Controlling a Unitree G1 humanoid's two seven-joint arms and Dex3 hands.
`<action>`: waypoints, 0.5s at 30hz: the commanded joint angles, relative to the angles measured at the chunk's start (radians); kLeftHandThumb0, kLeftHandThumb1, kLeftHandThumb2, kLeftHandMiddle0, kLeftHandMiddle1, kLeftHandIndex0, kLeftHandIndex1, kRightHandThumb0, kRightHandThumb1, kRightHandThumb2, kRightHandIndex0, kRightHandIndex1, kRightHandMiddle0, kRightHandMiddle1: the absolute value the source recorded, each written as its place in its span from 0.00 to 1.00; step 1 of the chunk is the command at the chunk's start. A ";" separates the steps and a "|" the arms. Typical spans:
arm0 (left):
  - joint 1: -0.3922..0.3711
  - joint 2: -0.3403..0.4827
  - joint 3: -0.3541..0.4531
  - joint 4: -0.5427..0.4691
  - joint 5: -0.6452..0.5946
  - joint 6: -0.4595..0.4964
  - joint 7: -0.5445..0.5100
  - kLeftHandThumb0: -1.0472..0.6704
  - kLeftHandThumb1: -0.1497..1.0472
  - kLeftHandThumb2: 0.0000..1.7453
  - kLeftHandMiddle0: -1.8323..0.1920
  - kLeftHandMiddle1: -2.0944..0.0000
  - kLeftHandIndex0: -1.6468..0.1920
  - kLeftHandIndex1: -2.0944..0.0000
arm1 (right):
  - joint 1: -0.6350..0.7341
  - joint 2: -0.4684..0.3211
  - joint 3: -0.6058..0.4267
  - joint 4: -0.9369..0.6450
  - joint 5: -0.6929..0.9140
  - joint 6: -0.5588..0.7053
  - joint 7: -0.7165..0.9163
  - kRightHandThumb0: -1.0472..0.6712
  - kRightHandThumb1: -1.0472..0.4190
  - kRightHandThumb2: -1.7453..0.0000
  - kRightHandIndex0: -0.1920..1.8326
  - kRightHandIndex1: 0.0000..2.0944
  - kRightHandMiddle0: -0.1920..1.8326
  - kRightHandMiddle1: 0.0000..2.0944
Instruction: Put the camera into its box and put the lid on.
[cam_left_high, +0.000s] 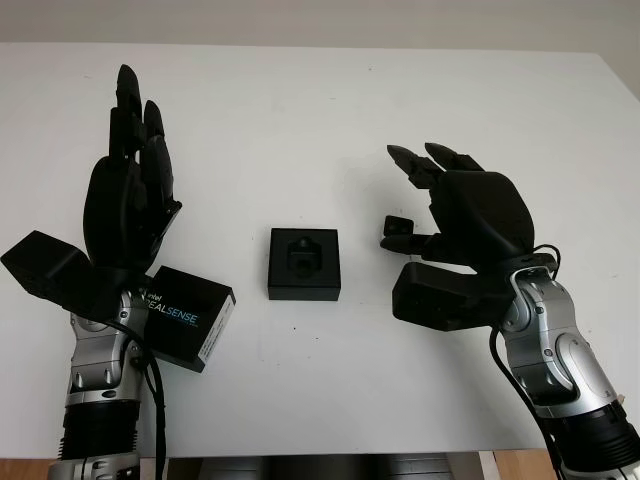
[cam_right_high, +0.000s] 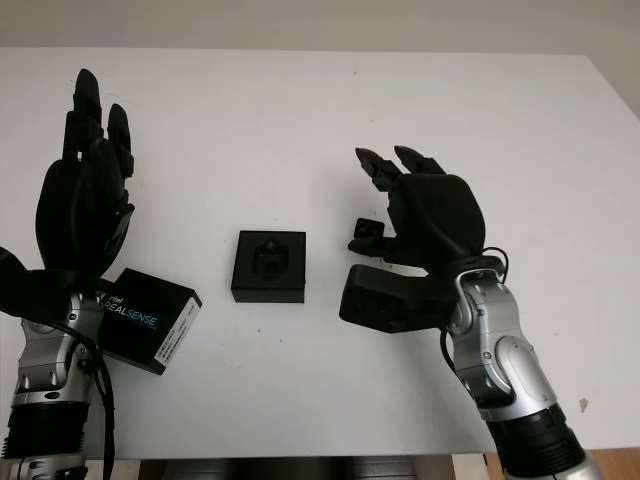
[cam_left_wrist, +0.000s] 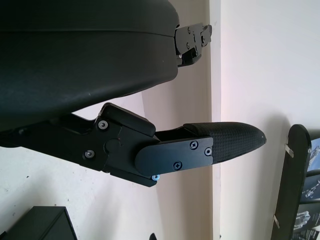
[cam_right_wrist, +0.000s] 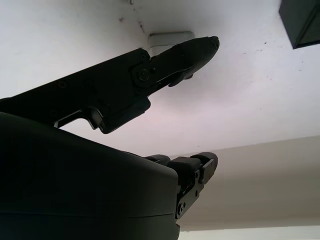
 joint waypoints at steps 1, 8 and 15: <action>-0.011 0.011 0.003 -0.011 -0.005 0.005 -0.005 0.15 1.00 0.34 1.00 1.00 1.00 1.00 | 0.017 0.003 -0.011 -0.004 0.015 0.003 0.008 0.22 0.11 0.97 0.20 0.06 0.27 0.05; -0.011 0.015 0.005 -0.012 -0.005 0.009 -0.009 0.15 1.00 0.34 1.00 1.00 1.00 1.00 | 0.026 -0.006 -0.015 0.000 0.018 0.004 0.020 0.22 0.12 0.97 0.21 0.05 0.29 0.06; -0.009 0.015 0.006 -0.014 -0.004 0.011 -0.010 0.15 1.00 0.33 1.00 1.00 1.00 1.00 | 0.031 -0.020 -0.019 0.006 0.014 0.009 0.045 0.22 0.11 0.97 0.21 0.04 0.29 0.06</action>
